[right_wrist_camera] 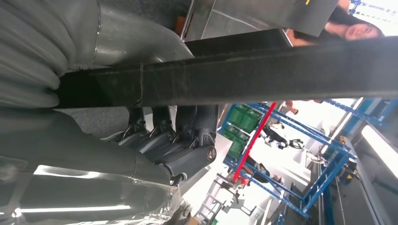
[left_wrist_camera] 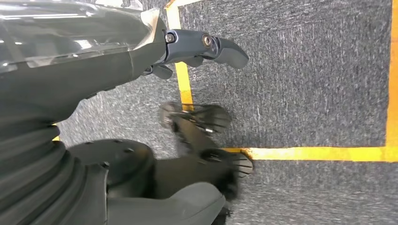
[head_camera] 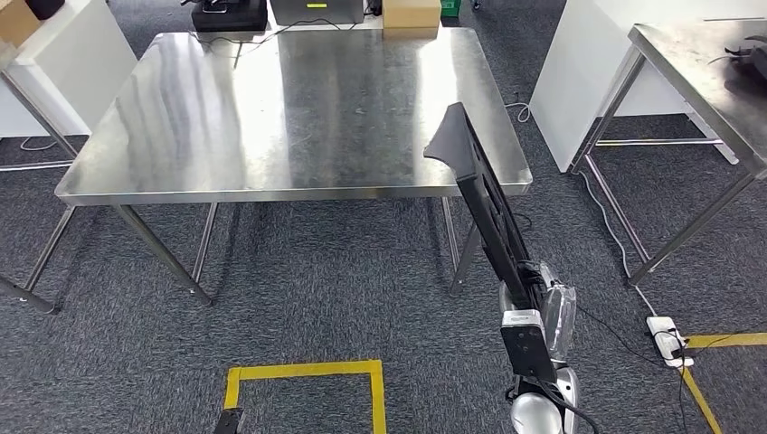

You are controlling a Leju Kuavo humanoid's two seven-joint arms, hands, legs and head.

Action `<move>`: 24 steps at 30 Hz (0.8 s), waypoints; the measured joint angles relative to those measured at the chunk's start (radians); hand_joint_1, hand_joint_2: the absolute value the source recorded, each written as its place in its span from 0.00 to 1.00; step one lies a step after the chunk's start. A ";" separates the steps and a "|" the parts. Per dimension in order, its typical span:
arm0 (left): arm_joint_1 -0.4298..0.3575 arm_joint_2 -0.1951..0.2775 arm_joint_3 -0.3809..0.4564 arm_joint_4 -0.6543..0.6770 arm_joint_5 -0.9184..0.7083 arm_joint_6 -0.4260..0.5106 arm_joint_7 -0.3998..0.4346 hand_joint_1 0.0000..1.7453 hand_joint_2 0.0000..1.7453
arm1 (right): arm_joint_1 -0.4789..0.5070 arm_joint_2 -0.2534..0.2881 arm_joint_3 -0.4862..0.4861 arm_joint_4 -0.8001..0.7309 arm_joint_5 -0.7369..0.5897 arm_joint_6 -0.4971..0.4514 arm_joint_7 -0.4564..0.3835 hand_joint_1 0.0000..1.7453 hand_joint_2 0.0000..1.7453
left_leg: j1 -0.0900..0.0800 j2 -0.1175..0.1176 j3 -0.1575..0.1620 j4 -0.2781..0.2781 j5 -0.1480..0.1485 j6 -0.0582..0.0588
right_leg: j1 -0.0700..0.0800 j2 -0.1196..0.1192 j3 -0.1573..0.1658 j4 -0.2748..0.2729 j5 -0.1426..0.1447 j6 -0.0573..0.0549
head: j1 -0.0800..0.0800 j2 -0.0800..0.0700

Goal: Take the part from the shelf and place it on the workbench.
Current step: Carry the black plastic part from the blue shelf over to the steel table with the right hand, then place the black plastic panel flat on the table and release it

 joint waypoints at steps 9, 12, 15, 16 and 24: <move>0.003 0.001 0.000 0.002 -0.007 -0.003 0.009 0.00 1.00 | -0.040 -0.008 -0.007 0.006 0.039 0.003 0.045 1.00 1.00 | 0.018 0.028 -0.021 -0.224 0.133 0.001 | -0.009 0.011 0.051 0.027 -0.079 0.063 | -0.008 0.000; -0.001 0.001 0.000 0.002 -0.011 -0.007 0.013 0.00 1.00 | -0.098 -0.023 -0.019 0.014 0.061 0.005 0.067 1.00 1.00 | 0.015 0.022 -0.001 -0.225 0.131 0.029 | -0.014 0.006 0.027 0.080 -0.082 0.076 | 0.000 0.000; -0.005 0.001 0.000 0.002 -0.013 -0.008 0.014 0.00 1.00 | -0.146 -0.036 -0.028 0.028 0.081 0.006 0.082 1.00 1.00 | 0.010 0.017 0.019 -0.226 0.113 0.042 | -0.013 0.003 -0.109 0.278 -0.120 0.072 | 0.009 0.000; -0.005 0.001 0.000 0.002 -0.014 -0.009 0.015 0.00 1.00 | -0.160 -0.041 -0.031 0.038 0.095 0.005 0.090 1.00 1.00 | 0.008 0.014 0.027 -0.226 0.105 0.045 | -0.012 0.003 -0.152 0.326 -0.143 0.070 | 0.010 0.000; -0.016 -0.009 0.000 0.002 -0.028 -0.015 0.021 0.00 1.00 | -0.336 -0.064 -0.059 0.152 0.168 0.016 0.143 1.00 1.00 | -0.010 0.000 0.119 -0.238 0.037 0.035 | 0.021 0.005 -0.120 0.039 0.043 0.041 | 0.014 0.000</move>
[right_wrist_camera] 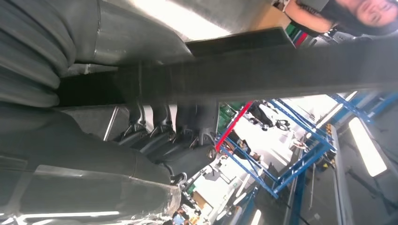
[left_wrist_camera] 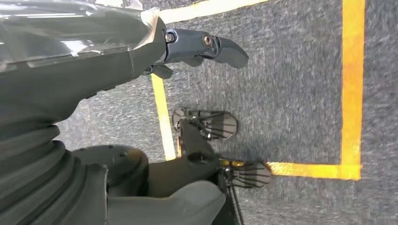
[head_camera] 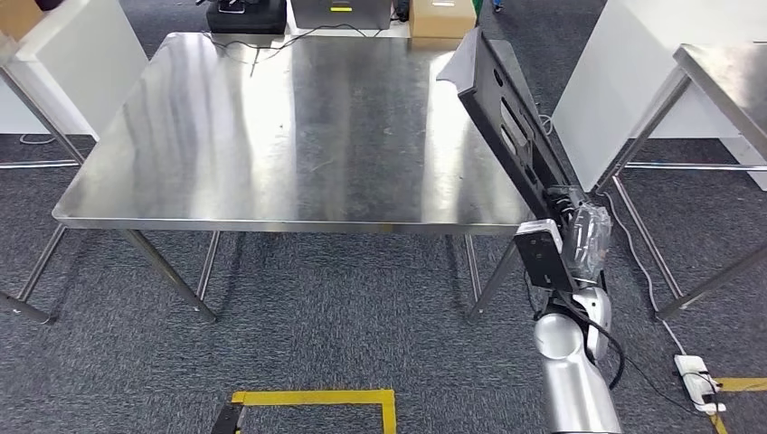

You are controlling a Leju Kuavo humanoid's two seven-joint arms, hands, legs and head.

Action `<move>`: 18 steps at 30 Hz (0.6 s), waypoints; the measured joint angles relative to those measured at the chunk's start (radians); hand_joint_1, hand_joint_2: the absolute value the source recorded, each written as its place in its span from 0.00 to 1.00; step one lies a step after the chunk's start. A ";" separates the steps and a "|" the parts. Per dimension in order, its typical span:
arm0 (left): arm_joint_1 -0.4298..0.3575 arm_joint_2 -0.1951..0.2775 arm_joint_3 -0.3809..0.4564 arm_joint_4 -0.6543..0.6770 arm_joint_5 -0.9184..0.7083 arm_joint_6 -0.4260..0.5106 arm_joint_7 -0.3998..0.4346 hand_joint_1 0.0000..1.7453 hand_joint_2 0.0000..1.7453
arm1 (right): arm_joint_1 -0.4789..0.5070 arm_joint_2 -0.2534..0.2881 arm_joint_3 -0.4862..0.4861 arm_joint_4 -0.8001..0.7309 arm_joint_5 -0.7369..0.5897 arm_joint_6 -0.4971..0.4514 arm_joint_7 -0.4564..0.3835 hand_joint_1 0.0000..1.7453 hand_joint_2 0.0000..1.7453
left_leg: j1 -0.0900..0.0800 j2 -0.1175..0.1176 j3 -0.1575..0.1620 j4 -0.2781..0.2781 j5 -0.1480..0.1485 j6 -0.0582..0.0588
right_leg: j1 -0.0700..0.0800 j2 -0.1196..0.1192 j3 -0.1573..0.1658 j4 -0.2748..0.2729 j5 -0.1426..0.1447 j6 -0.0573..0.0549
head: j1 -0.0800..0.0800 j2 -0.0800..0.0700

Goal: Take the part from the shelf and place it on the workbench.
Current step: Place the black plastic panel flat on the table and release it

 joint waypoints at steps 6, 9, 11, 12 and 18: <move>-0.005 0.001 0.000 0.000 -0.001 -0.001 0.001 0.00 1.00 | -0.042 -0.001 -0.006 0.031 0.016 -0.001 0.005 1.00 1.00 | 0.003 0.005 -0.119 0.211 -0.026 -0.026 | -0.016 0.002 0.086 -0.033 -0.028 -0.039 | -0.004 0.000; -0.002 0.002 0.000 0.000 -0.004 -0.002 0.003 0.00 1.00 | -0.085 -0.002 -0.006 0.080 0.058 0.004 0.037 1.00 1.00 | 0.007 0.006 -0.221 0.269 -0.088 -0.036 | -0.017 0.008 0.117 -0.032 -0.060 -0.037 | -0.005 0.000; -0.002 0.002 0.000 0.000 -0.009 -0.002 0.006 0.00 1.00 | -0.144 -0.002 -0.007 0.139 0.092 0.009 0.063 1.00 1.00 | 0.008 0.008 -0.227 0.174 -0.013 -0.037 | -0.018 0.014 0.143 -0.030 -0.084 -0.031 | -0.005 0.000; -0.003 0.003 0.000 0.000 -0.012 -0.002 0.008 0.00 1.00 | -0.179 -0.003 -0.007 0.174 0.111 0.011 0.075 1.00 1.00 | 0.008 0.009 -0.222 0.105 0.054 -0.035 | -0.016 0.016 0.156 -0.026 -0.097 -0.026 | -0.006 0.000; -0.019 -0.003 -0.001 0.000 -0.023 -0.001 0.013 0.00 1.00 | -0.382 -0.002 0.005 0.388 0.230 0.047 0.155 1.00 1.00 | 0.004 0.009 -0.195 0.007 0.157 0.008 | -0.008 0.017 0.156 0.027 -0.138 0.004 | -0.002 0.000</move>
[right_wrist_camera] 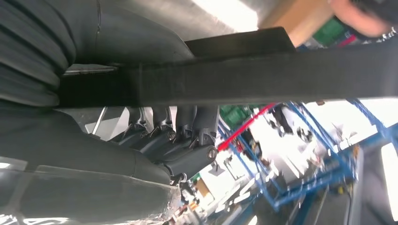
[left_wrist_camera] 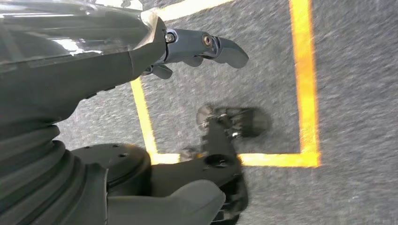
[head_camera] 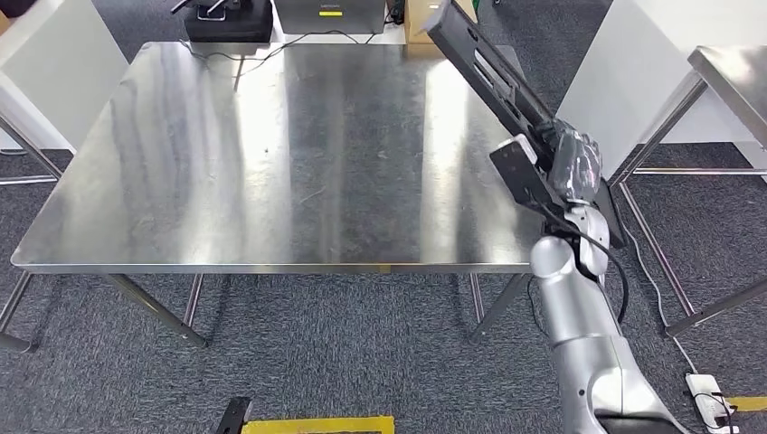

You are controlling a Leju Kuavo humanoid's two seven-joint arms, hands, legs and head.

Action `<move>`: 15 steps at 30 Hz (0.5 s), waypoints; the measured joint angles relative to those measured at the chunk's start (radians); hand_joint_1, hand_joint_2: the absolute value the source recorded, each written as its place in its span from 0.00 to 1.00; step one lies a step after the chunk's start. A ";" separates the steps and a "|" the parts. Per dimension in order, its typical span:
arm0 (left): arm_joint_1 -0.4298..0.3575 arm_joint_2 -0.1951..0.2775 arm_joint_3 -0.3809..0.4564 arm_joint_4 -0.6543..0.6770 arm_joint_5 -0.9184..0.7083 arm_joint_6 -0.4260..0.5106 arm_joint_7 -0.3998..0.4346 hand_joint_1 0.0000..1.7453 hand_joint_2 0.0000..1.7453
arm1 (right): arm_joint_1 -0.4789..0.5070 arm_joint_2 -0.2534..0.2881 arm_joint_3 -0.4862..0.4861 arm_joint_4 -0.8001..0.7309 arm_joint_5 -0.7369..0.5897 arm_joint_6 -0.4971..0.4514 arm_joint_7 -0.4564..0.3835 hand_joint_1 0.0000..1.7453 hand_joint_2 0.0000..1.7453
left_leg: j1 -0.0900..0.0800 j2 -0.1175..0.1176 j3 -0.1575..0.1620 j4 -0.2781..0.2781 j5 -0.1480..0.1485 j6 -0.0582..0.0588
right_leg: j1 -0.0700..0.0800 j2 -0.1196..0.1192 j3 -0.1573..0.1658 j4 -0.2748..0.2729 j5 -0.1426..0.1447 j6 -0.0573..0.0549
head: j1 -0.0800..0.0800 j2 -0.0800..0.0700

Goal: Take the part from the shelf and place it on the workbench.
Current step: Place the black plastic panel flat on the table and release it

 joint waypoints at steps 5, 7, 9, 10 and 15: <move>-0.010 -0.003 0.000 0.000 -0.004 0.006 0.000 0.00 1.00 | -0.142 0.006 0.040 0.200 0.097 0.142 0.101 1.00 1.00 | 0.004 -0.006 0.035 -0.002 -0.030 0.013 | -0.012 -0.014 -0.203 0.268 -0.068 0.007 | 0.007 0.000; -0.009 -0.004 0.000 0.000 -0.005 0.009 0.001 0.00 1.00 | -0.172 0.010 0.057 0.262 0.127 0.188 0.136 1.00 1.00 | 0.006 -0.013 0.056 -0.002 -0.048 0.011 | -0.015 -0.015 -0.230 0.241 -0.068 0.015 | 0.008 0.000; -0.008 -0.006 0.000 0.000 -0.005 0.013 0.001 0.00 1.00 | -0.203 0.016 0.075 0.312 0.151 0.229 0.160 1.00 1.00 | 0.007 -0.018 0.078 -0.002 -0.065 0.004 | -0.015 -0.018 -0.204 0.102 0.023 0.033 | 0.010 0.000; -0.008 -0.007 0.000 0.000 -0.005 0.015 0.002 0.00 1.00 | -0.220 0.021 0.083 0.335 0.161 0.250 0.169 1.00 1.00 | 0.006 -0.019 0.087 -0.002 -0.074 -0.001 | -0.013 -0.020 -0.189 0.033 0.077 0.036 | 0.010 0.000; -0.008 -0.010 0.000 0.000 -0.005 0.019 0.004 0.00 1.00 | -0.278 0.052 0.121 0.406 0.202 0.323 0.219 1.00 1.00 | 0.002 -0.017 0.110 -0.004 -0.099 -0.013 | -0.006 -0.018 -0.152 -0.040 0.157 0.009 | 0.009 0.000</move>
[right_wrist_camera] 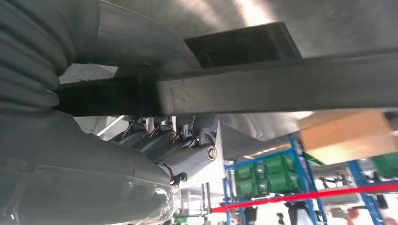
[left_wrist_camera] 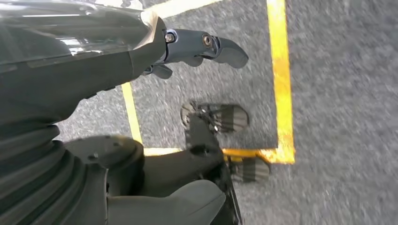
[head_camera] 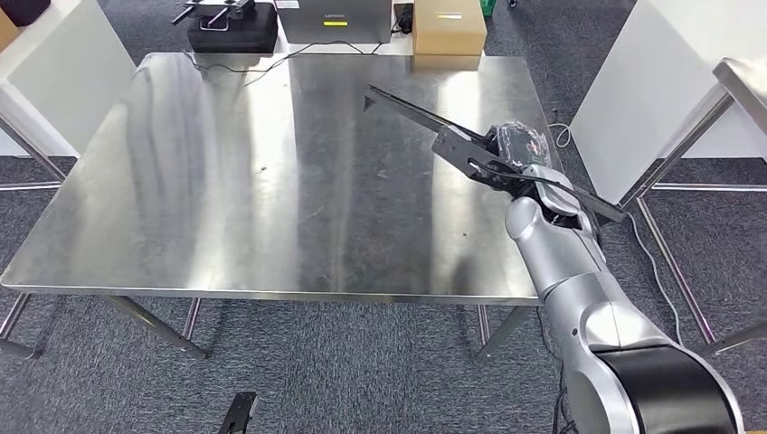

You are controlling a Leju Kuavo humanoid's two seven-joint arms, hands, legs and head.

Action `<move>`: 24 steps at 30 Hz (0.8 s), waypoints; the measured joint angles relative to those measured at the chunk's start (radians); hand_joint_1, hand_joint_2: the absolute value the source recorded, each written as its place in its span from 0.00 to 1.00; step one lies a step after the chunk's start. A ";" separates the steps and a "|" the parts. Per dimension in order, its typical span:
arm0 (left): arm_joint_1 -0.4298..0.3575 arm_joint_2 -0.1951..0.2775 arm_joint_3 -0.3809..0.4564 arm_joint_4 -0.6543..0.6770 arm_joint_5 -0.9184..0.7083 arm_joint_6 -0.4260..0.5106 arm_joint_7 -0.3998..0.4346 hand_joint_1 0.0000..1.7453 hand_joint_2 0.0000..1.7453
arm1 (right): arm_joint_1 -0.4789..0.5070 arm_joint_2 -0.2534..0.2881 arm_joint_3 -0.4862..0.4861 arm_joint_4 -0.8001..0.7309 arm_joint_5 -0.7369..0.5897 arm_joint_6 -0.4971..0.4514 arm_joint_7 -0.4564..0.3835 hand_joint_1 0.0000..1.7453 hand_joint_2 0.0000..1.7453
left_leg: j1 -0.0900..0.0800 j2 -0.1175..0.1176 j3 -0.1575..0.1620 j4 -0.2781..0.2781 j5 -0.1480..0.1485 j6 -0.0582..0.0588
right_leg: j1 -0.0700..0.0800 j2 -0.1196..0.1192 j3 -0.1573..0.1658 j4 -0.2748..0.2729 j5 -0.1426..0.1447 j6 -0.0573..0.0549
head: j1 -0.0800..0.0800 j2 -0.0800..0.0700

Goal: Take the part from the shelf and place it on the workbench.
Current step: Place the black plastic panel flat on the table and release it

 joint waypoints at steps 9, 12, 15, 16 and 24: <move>-0.001 0.000 0.000 0.000 0.001 0.001 -0.006 0.00 1.00 | -0.026 0.030 0.039 0.061 0.041 0.050 0.046 1.00 1.00 | 0.002 0.017 0.017 -0.029 -0.009 0.005 | 0.004 0.015 -0.001 0.000 -0.007 -0.011 | -0.003 0.000; 0.000 -0.002 0.000 0.000 0.001 0.001 -0.007 0.00 1.00 | -0.026 0.036 0.047 0.072 0.045 0.050 0.051 1.00 1.00 | 0.003 0.017 0.017 -0.030 -0.007 -0.002 | 0.005 0.015 0.000 0.001 -0.007 -0.012 | -0.003 0.000; 0.000 -0.002 0.000 0.000 0.001 0.001 -0.007 0.00 1.00 | -0.027 0.039 0.053 0.079 0.046 0.050 0.053 1.00 1.00 | 0.003 0.017 0.018 -0.030 -0.005 -0.007 | 0.005 0.015 0.000 0.001 -0.007 -0.013 | -0.003 0.000; 0.000 -0.002 0.000 0.000 0.001 0.001 -0.007 0.00 1.00 | -0.028 0.040 0.055 0.082 0.046 0.050 0.054 1.00 1.00 | 0.003 0.017 0.018 -0.030 -0.004 -0.008 | 0.005 0.015 0.001 0.002 -0.006 -0.013 | -0.003 0.000; 0.003 -0.004 0.000 0.000 0.001 -0.011 -0.019 0.00 1.00 | -0.044 0.055 0.075 0.099 0.082 0.089 0.061 1.00 1.00 | -0.001 0.017 0.020 -0.029 -0.004 -0.008 | 0.005 0.014 0.005 0.002 -0.006 -0.012 | -0.002 0.000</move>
